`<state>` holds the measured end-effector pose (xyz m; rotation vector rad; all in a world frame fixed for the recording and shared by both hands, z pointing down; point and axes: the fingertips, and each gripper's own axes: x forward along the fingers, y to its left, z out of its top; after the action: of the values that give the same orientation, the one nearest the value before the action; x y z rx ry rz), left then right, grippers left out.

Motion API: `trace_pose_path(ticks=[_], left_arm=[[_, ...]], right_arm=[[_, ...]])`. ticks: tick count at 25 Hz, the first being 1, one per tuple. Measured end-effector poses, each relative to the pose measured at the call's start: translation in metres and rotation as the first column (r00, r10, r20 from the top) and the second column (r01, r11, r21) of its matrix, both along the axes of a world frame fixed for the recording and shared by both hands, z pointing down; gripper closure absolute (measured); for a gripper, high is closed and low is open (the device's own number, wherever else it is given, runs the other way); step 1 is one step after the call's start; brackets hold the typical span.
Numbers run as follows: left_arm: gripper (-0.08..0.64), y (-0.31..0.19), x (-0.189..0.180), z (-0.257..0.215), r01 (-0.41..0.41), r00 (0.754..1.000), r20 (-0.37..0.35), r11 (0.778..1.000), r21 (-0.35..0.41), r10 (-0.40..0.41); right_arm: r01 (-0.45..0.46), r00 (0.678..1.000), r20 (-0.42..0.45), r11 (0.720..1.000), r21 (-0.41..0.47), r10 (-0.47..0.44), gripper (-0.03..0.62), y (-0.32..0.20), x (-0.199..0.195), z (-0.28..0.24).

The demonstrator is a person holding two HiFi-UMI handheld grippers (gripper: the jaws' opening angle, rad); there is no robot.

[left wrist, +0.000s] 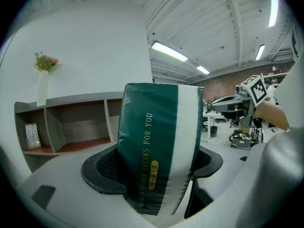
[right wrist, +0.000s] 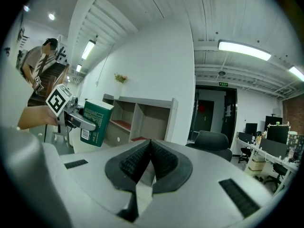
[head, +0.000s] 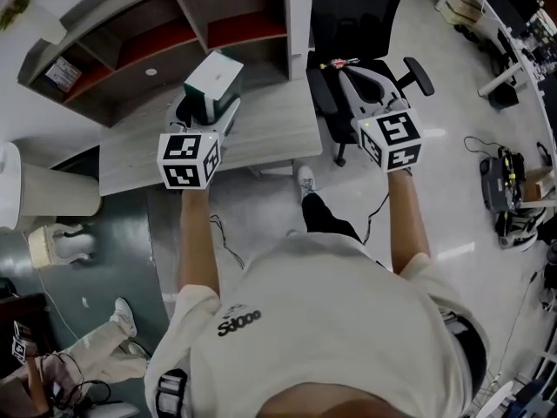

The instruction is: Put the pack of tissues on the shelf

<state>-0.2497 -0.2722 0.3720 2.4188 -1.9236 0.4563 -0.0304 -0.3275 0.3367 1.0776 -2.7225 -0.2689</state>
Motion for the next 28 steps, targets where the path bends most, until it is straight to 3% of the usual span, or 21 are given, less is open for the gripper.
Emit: trace_pose_path(ticks=[9,19,25,28], left_arm=[[0.169,-0.118,-0.019,-0.001,0.034,0.999,0.034,0.999,-0.031,-0.033],[0.167,-0.214,-0.032,-0.001,0.062,0.988,0.148,0.996,-0.07,-0.051],[0.166,-0.261,-0.043,0.015,0.092,0.95,0.309,0.989,-0.112,-0.053],[0.166,-0.279,-0.05,0.027,0.115,0.918,0.393,0.985,-0.132,-0.055]], right_arm=[[0.03,0.999,0.02,0.998,-0.058,-0.029,0.586,-0.12,-0.019,0.006],[0.042,0.999,0.011,0.995,-0.087,-0.041,0.586,-0.203,-0.031,0.006],[0.046,0.999,-0.002,0.993,-0.108,-0.046,0.586,-0.234,-0.039,0.016],[0.049,0.999,-0.006,0.991,-0.122,-0.05,0.586,-0.244,-0.045,0.022]])
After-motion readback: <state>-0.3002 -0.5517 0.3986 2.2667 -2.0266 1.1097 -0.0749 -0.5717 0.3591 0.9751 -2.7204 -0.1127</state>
